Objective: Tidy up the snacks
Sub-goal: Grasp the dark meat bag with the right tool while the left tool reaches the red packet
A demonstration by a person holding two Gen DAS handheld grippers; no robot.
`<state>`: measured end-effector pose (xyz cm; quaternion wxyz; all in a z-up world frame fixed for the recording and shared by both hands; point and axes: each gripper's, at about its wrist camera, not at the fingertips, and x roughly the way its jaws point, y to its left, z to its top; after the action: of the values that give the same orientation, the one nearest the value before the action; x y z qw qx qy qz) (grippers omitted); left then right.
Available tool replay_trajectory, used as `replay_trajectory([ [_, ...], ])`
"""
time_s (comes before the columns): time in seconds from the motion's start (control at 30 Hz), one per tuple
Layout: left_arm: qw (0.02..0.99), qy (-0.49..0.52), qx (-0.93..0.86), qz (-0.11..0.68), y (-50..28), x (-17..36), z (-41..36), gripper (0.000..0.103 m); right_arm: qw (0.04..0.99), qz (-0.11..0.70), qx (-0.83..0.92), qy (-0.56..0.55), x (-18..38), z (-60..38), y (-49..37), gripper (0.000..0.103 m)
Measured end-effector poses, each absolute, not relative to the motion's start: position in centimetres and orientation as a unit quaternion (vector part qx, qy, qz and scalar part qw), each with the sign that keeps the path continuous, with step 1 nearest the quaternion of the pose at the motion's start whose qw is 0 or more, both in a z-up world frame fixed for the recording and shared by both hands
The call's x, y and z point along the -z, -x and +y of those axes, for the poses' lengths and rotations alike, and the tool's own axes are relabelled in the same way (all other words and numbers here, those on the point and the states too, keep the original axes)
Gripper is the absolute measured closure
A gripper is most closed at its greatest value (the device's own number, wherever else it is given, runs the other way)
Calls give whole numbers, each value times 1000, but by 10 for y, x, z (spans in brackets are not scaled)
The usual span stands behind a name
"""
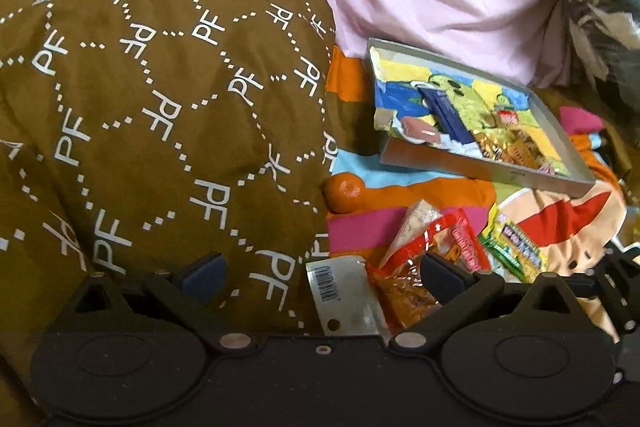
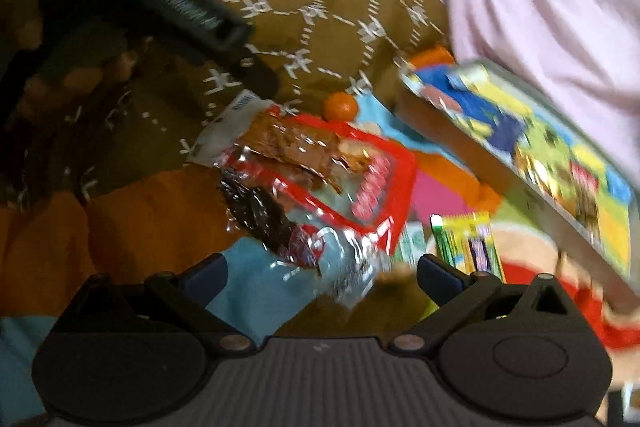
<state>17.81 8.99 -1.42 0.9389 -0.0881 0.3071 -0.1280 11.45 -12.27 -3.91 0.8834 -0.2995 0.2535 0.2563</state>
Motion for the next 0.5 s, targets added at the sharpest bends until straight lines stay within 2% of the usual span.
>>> replay_trajectory([
  [0.13,939,98,139,300,-178,14,92,1,861,223,-281,361,46,-109,-113,1],
  [0.27,938,94,143,301,-178,14,92,1,840,201,-294,409,57,-95,-112,6],
  [0.5,937,92,154,301,-177,15,91,1,830,202,-308,418,65,-88,-119,11],
])
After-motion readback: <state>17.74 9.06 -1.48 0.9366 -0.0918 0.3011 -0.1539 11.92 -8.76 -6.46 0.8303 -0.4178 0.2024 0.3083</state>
